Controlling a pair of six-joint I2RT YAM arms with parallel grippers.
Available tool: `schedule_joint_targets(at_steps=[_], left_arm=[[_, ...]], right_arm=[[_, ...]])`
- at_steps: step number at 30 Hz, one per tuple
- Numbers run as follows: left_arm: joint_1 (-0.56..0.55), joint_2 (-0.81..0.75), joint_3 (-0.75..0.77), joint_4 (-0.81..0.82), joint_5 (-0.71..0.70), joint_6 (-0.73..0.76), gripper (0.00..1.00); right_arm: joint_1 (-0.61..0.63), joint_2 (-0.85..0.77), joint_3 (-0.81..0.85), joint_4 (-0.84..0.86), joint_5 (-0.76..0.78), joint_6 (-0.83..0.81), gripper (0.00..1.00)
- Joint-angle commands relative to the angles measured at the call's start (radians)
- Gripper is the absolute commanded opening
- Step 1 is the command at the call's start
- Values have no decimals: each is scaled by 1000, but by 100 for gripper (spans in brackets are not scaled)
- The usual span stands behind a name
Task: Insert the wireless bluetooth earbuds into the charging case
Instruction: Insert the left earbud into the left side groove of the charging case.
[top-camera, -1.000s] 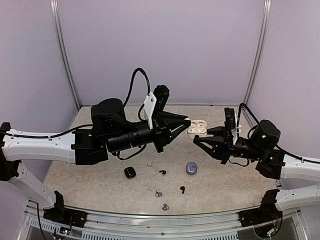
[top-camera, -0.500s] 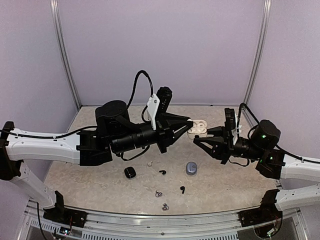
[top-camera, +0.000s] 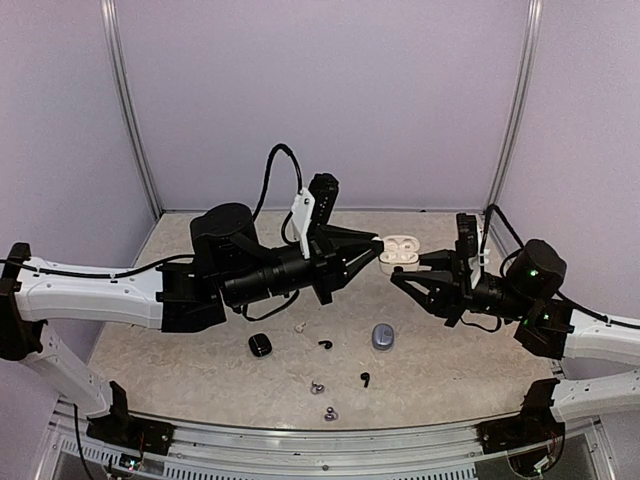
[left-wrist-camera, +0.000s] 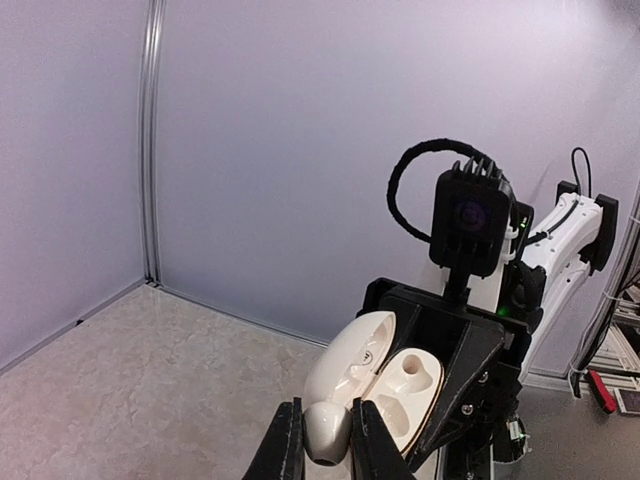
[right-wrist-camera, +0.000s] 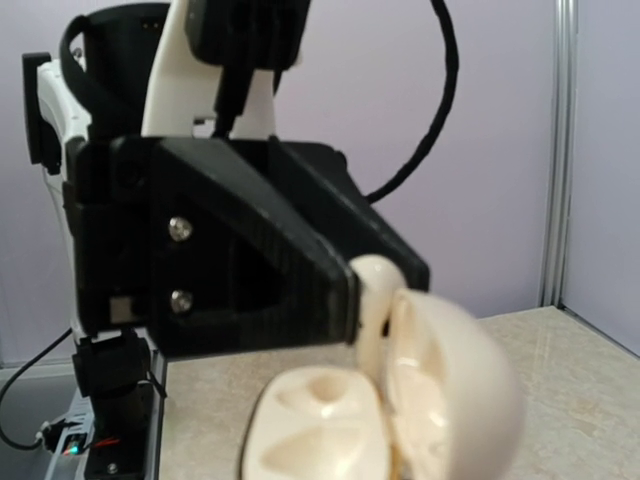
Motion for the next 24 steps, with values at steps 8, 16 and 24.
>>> schedule_joint_targets(at_steps=[8,16,24], left_arm=[[-10,-22,3,14,-28,35,6],[-29,-44,22,1,-24,65,7],[-39,-14,37,10,-10,63,7]], right_arm=[[7,-18,-9,13,38,-12,1],[7,-15,-15,12,47,-10,1],[7,-20,-16,13,29,-6,1]])
